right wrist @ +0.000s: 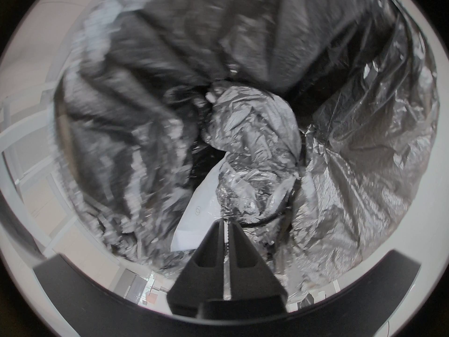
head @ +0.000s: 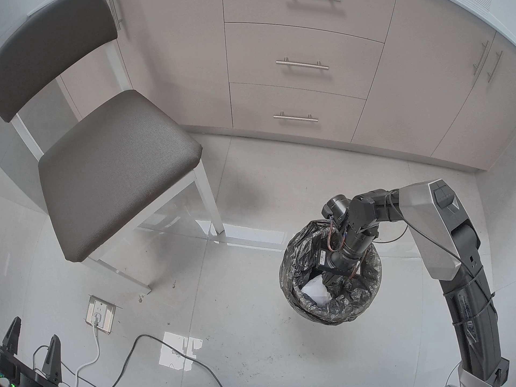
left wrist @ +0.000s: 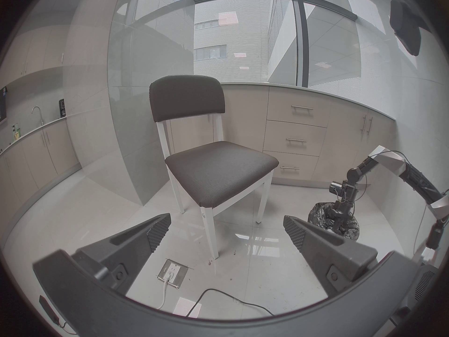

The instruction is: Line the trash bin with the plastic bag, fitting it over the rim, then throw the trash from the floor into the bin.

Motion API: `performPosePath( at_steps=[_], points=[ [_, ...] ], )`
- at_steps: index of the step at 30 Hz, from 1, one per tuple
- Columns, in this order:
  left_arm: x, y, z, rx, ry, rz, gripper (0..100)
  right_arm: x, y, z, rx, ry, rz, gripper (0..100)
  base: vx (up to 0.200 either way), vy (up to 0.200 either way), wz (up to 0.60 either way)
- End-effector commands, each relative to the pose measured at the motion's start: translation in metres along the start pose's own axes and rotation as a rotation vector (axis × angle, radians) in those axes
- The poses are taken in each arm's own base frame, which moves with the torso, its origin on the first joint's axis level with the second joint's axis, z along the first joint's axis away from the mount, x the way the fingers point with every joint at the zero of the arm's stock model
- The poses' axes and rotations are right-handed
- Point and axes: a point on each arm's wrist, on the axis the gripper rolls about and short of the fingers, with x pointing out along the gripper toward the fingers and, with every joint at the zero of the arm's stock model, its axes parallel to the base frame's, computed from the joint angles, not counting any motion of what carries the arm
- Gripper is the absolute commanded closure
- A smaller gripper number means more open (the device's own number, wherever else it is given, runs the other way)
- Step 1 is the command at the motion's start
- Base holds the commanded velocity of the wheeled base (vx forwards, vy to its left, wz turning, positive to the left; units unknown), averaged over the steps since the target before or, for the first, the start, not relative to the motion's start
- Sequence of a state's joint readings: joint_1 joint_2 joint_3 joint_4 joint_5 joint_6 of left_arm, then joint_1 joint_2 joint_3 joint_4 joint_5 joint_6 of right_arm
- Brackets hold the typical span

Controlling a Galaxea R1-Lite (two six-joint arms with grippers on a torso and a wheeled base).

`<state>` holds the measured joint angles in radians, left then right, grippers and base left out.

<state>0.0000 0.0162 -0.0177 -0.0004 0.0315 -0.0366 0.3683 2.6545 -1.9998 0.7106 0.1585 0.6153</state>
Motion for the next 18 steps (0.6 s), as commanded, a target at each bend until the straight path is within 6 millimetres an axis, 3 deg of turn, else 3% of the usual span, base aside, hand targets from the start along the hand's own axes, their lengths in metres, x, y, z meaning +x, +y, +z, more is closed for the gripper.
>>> performPosePath(
  at_steps=[1,18],
  points=[
    [0.0,0.0,-0.005,0.0,0.0,-0.001,0,0.02,-0.011,0.002,0.022,0.033,-0.027,100,0.0,0.0,0.0],
    [0.0,0.0,-0.005,0.0,-0.001,0.001,0,0.064,-0.021,0.003,-0.007,-0.001,-0.079,100,0.0,0.0,0.0]
  ],
)
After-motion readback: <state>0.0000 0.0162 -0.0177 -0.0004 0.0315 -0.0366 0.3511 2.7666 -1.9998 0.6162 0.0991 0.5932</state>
